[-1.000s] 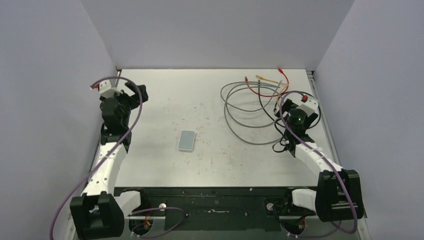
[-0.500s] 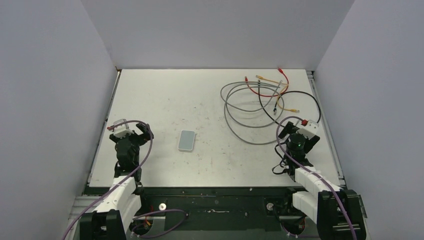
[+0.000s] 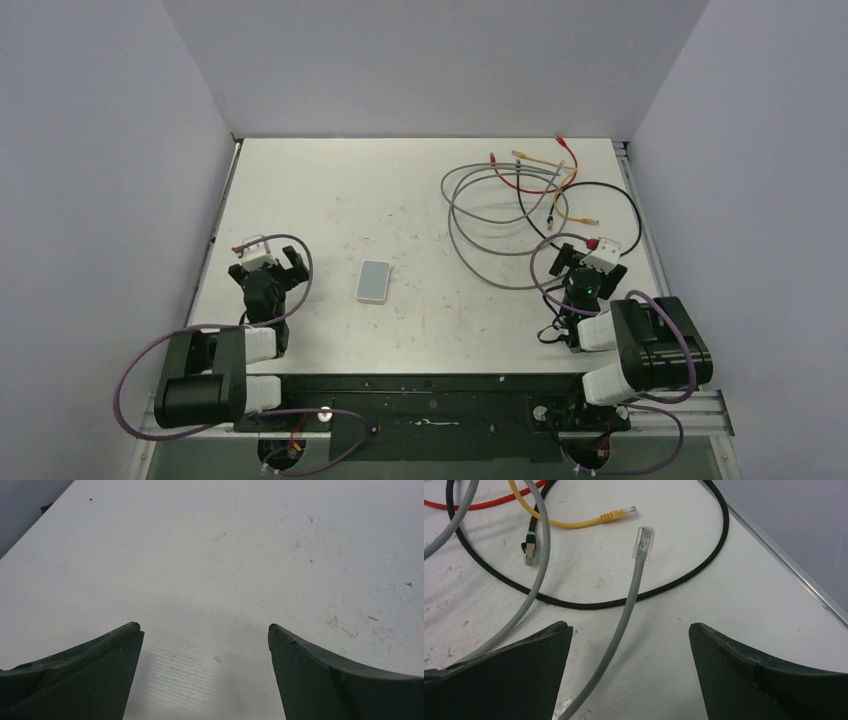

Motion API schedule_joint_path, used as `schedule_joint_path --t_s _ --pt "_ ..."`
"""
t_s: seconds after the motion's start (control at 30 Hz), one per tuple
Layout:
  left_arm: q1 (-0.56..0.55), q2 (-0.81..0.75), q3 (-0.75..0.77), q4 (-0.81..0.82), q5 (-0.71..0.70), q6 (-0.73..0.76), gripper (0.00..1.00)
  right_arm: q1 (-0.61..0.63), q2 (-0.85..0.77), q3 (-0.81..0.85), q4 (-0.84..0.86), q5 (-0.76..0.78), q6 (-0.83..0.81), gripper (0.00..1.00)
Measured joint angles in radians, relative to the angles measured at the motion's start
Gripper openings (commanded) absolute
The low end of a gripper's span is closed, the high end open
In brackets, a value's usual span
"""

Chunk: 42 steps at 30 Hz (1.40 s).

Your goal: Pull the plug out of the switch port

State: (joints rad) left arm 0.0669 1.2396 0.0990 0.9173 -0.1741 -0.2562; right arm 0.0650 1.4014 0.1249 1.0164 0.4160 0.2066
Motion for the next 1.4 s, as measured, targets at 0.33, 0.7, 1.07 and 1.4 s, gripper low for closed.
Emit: schedule_joint_path --t_s 0.33,0.7,1.07,1.4 --pt "-0.045 0.221 0.069 0.191 0.055 0.098 0.96 0.000 0.146 0.051 0.151 -0.066 -0.064 0.90" --pt "-0.062 0.230 0.092 0.205 0.078 0.147 0.96 0.009 0.216 0.107 0.166 -0.160 -0.128 0.90" --pt "-0.097 0.231 0.136 0.154 0.077 0.164 0.96 0.009 0.216 0.110 0.156 -0.164 -0.140 0.90" --pt "-0.097 0.231 0.136 0.154 0.077 0.164 0.96 0.009 0.216 0.110 0.156 -0.170 -0.142 0.90"
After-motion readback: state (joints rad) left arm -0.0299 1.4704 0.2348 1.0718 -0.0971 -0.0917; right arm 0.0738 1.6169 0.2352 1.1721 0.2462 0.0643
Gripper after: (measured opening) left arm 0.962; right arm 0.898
